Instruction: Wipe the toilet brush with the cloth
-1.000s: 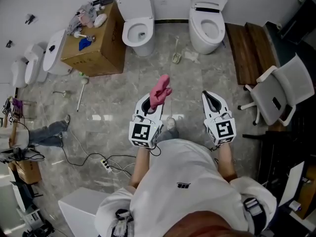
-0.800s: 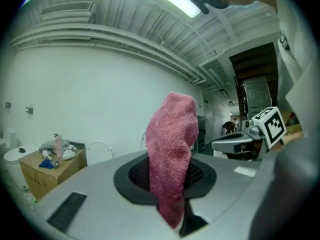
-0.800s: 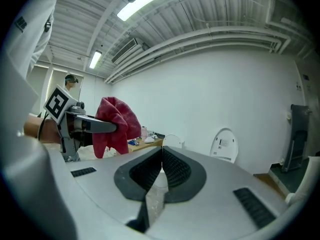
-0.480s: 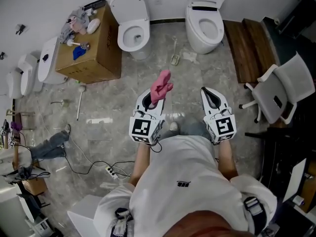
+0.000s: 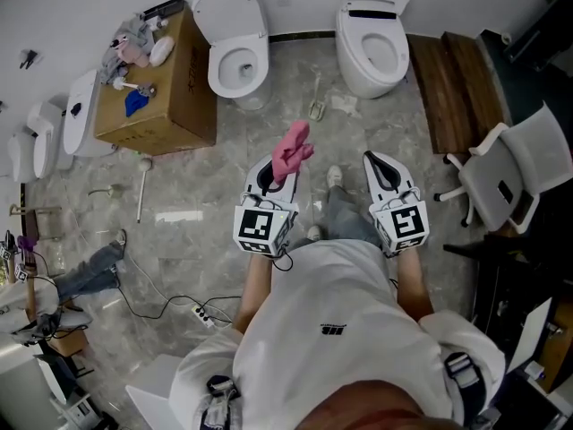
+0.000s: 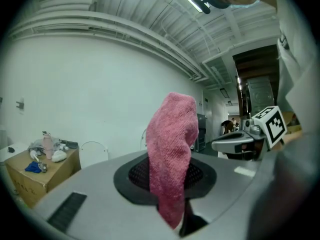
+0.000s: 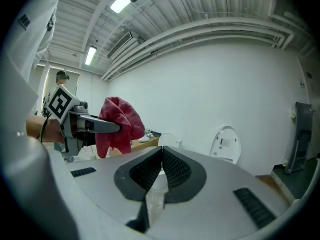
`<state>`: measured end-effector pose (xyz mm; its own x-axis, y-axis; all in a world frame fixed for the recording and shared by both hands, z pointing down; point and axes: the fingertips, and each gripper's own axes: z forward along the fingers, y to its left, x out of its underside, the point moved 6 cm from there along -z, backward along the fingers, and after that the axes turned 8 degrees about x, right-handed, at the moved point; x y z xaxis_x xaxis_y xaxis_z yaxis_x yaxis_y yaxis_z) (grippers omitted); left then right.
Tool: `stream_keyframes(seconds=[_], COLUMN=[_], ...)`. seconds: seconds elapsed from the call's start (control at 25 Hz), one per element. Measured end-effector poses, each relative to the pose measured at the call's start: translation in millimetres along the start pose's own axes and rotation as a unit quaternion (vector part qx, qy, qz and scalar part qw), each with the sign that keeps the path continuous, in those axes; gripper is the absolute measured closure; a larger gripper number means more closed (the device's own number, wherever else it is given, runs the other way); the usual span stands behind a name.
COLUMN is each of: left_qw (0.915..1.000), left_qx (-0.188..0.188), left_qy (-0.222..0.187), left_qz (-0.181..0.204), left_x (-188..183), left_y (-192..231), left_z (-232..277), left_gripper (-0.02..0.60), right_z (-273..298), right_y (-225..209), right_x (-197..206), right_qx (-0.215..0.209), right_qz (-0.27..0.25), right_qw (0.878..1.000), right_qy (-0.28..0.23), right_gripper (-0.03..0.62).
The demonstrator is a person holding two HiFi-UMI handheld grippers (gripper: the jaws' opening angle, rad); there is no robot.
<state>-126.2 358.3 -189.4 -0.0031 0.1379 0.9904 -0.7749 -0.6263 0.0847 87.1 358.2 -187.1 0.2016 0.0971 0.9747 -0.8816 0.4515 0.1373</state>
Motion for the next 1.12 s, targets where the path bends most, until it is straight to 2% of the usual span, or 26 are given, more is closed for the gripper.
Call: stream_keyframes(seconds=[0.56,0.8,1.12], left_qw=[0.999,0.997,0.9931], left_qx=[-0.028,-0.047,-0.065], left_qy=[0.03,0.055,0.078], left_qz=[-0.019,-0.028,-0.057], left_x=[6,22,62], left_y=[88,129,182], left_z=[153,224,281], left_gripper=[0.494,0.494,0.494], right_z=[158,230,302], right_y=[-97,-145,-173], right_x=[15,43,90], right_qx=[-0.047,-0.07,-0.09], right_qz=[0.021,0.033,0.046], right_qw=[0.998,0.995,0.989], right_qy=[0.032,0.064,0.108], right_gripper=[0.598,0.598,0.599])
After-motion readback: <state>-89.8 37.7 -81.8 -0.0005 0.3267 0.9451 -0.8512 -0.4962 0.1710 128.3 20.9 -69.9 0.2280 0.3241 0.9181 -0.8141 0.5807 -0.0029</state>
